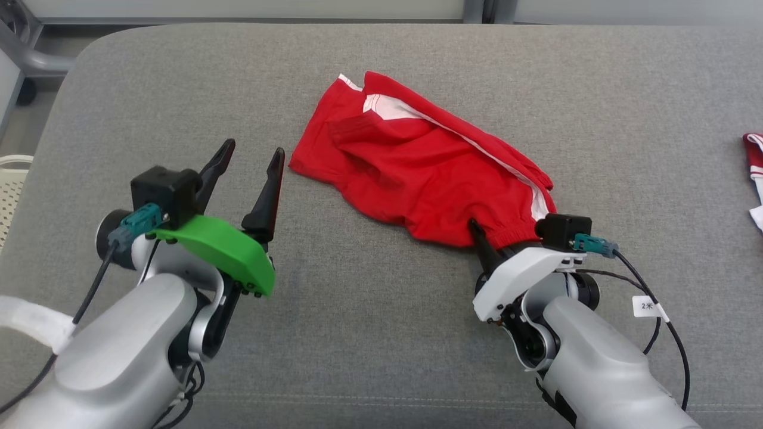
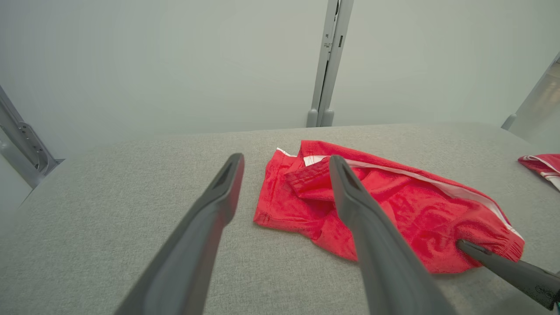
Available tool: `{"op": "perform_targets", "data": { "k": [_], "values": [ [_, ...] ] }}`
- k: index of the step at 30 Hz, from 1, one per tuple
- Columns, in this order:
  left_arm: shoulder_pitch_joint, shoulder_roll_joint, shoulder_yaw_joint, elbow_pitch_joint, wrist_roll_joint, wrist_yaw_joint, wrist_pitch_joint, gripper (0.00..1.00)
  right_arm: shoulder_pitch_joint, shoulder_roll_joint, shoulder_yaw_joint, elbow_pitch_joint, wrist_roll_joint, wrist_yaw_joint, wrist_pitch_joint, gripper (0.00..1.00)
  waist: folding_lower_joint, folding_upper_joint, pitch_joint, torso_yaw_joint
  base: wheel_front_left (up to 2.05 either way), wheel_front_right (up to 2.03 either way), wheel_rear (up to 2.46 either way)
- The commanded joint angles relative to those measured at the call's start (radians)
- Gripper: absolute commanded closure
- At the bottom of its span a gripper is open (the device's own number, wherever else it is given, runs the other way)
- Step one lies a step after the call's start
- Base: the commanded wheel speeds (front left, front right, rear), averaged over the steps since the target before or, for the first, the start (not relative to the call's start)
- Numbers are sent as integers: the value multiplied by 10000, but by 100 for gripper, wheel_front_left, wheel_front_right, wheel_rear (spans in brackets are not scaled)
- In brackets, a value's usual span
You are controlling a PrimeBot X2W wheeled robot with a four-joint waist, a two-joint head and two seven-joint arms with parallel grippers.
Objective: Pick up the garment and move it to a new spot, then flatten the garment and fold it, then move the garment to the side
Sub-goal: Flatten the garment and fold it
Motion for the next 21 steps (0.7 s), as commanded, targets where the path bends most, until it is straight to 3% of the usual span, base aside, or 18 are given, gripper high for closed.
{"op": "perform_targets", "data": {
  "k": [1,5,11,17,21],
  "values": [
    [393,119,89,-268,-68,229,-130,0,-183,-36,38,141,-235,-1,-77,100,0,0,-74,-55,0,0,0],
    [902,285,256,-656,-144,629,-314,0,-445,-174,252,197,-725,-1,128,100,0,0,-103,-249,0,0,0],
    [1708,256,482,-1106,-384,930,-544,0,-294,-1542,1356,-1120,-973,-1,1559,100,0,0,-145,-609,0,0,0],
    [2111,151,659,-1315,-465,996,-651,0,159,-4297,2675,-3777,-246,-4,3798,100,0,0,-131,-848,0,0,0],
    [2222,163,752,-1426,-390,985,-709,0,147,-6224,2927,-5015,204,-3,4784,100,0,0,-52,-909,0,0,0]
  ]
}}
